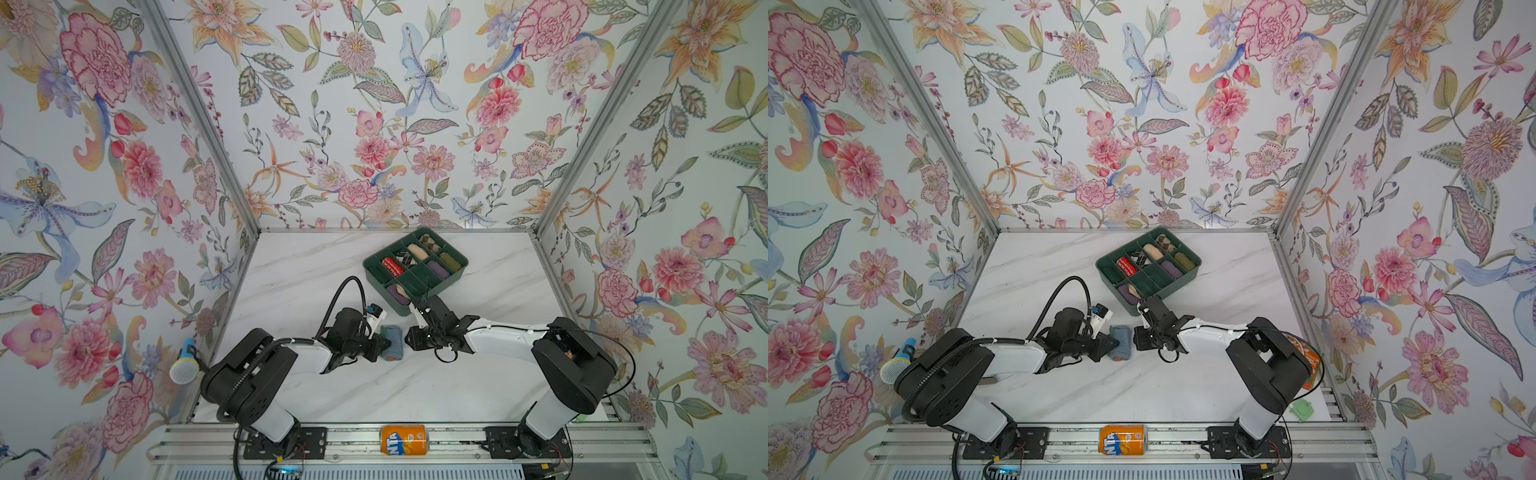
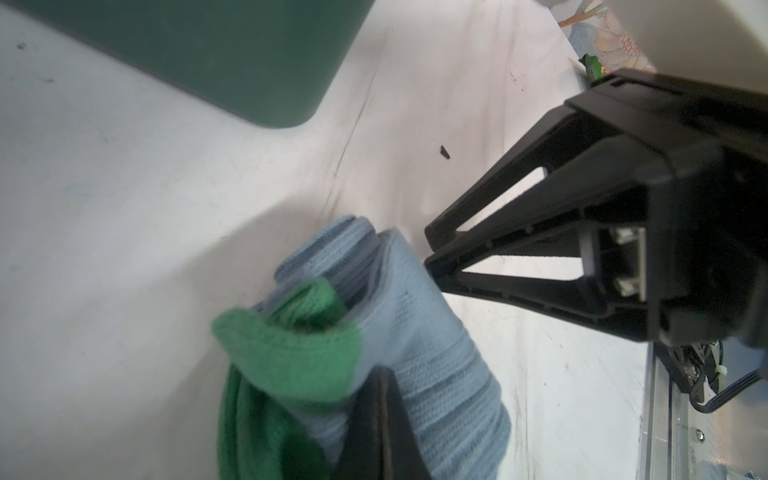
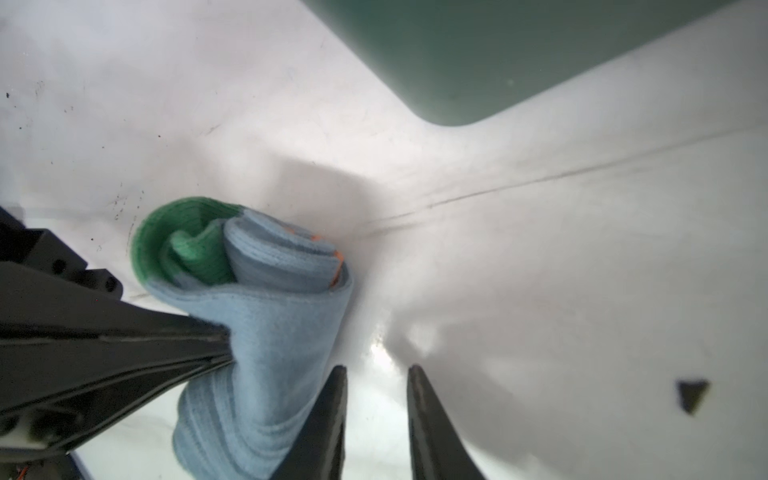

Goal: Roll the socks

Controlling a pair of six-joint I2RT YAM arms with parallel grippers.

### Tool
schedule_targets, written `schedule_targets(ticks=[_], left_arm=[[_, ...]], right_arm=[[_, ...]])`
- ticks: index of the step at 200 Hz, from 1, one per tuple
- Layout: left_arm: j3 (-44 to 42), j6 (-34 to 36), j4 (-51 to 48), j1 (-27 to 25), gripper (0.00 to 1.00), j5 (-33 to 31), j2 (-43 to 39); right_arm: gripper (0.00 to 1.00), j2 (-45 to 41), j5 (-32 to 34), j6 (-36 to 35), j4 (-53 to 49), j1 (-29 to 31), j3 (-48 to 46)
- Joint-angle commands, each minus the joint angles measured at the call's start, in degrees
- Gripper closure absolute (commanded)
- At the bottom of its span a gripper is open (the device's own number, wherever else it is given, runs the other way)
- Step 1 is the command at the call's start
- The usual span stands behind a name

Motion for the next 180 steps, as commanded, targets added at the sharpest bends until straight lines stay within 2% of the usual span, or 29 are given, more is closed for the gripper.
schedule_targets(ticks=[1, 53, 122, 180], left_arm=[[-3.2, -0.5, -7.1, 1.3, 1.00, -1.7, 3.0], [-5.1, -1.2, -4.2, 2.8, 1.00, -0.6, 4.0], [-5.8, -1.2, -3.6, 3.8, 1.00, -0.7, 4.4], [-5.5, -1.8, -5.5, 4.1, 1.00, -2.0, 4.2]], right_arm=[[0.72, 1.7, 0.2, -1.2, -0.9, 0.9, 1.5], [0.72, 2.7, -2.1, -1.4, 0.0, 1.1, 2.2], [0.72, 1.7, -14.5, 1.7, 12.3, -0.5, -1.7], [0.68, 2.3, -18.9, 4.6, 17.2, -1.1, -4.2]])
